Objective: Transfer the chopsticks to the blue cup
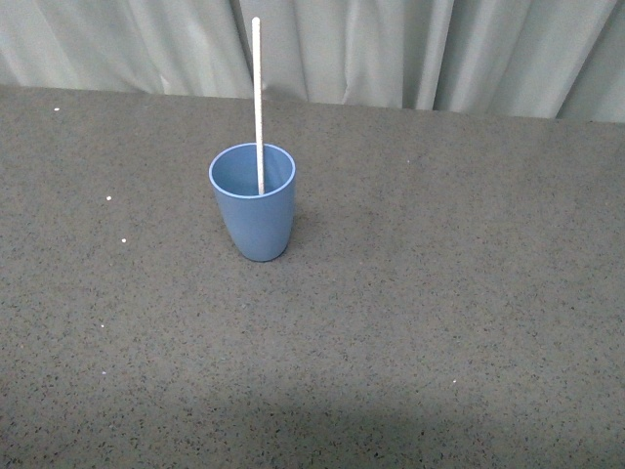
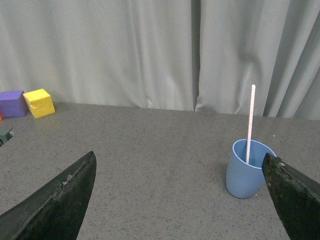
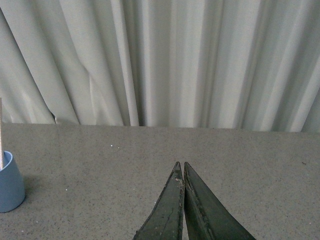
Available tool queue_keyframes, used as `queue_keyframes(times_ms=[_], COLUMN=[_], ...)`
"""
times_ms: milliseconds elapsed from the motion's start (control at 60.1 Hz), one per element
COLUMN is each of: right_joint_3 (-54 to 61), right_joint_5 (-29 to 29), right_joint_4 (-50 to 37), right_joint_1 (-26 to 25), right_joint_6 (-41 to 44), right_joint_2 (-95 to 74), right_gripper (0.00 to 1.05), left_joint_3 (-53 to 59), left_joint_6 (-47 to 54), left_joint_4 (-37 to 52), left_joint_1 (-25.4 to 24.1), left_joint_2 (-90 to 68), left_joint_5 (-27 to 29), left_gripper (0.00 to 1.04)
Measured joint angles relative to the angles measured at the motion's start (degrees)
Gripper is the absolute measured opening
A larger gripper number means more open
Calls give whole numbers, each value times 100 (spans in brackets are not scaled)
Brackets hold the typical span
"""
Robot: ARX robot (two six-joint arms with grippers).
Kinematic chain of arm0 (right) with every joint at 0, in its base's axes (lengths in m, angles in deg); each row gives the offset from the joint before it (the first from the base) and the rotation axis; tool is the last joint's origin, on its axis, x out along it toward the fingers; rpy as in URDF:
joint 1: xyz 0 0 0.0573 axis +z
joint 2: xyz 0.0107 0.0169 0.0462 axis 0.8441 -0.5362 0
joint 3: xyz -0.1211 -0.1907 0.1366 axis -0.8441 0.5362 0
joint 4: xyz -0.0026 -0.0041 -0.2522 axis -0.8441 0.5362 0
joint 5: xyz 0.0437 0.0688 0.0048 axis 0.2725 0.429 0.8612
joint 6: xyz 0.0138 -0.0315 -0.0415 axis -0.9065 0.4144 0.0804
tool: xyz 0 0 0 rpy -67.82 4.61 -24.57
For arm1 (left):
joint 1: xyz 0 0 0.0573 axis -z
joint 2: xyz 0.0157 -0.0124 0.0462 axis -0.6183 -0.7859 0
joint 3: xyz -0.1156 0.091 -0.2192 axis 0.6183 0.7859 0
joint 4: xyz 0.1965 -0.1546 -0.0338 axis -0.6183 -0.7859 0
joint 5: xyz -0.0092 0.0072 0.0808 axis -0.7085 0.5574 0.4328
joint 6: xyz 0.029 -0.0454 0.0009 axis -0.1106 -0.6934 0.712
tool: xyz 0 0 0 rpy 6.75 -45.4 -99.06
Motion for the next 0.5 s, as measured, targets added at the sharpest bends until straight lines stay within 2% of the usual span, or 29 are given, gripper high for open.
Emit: queue_keyframes(times_ms=[67,499], right_joint_3=[0,0], right_joint_5=[0,2], right_joint_4=[2,2], right_joint_1=[0,0], right_joint_6=[-2,-2], right_joint_2=[2,2], right_gripper=[18,89], left_joint_3=[0,0], left_joint_6=[0,0], left_joint_4=[0,0], left_joint_1=[0,0], left_joint_2=[0,0], left_joint_5=[2,2], left_gripper=[98,98])
